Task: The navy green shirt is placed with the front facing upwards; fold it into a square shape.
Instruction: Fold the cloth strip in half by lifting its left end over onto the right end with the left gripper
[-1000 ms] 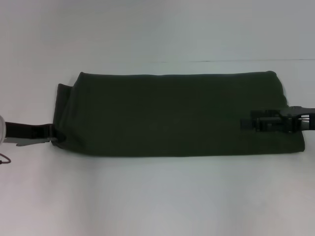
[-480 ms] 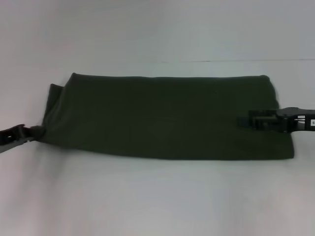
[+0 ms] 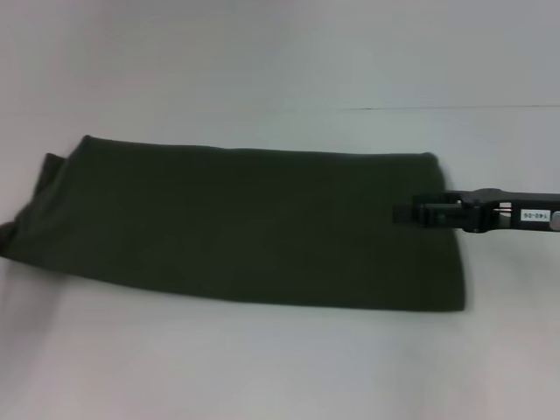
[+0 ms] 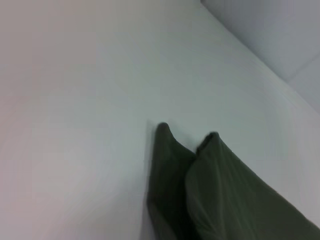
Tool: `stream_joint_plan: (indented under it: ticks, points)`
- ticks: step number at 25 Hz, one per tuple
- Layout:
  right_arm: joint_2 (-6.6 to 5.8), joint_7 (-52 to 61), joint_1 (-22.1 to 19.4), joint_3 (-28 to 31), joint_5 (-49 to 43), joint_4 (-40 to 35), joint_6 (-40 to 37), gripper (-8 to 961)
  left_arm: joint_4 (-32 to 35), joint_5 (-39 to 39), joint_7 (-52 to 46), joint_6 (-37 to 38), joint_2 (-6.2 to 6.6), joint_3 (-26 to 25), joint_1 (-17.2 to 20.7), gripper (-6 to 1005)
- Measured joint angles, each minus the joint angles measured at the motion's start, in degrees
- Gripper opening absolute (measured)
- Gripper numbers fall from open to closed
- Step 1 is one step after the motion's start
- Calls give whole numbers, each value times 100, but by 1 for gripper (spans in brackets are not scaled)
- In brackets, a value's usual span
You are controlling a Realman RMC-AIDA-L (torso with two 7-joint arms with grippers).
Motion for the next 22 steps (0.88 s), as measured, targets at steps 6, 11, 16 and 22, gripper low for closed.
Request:
stream_joint_plan:
  ticks: [6, 11, 16, 22]
  points:
    - [88, 10, 123, -34, 3, 21, 106, 870, 81, 67, 151, -123, 85, -418, 108, -1]
    - [108, 18, 167, -42, 4, 22, 110, 870, 161, 82, 154, -185, 139, -441, 162, -2]
    - [110, 16, 163, -31, 4, 22, 115, 870, 191, -297, 253, 329, 125, -378, 9, -2]
    - [91, -20, 44, 84, 22, 9, 46, 870, 107, -1577, 744, 1529, -130, 89, -497, -1]
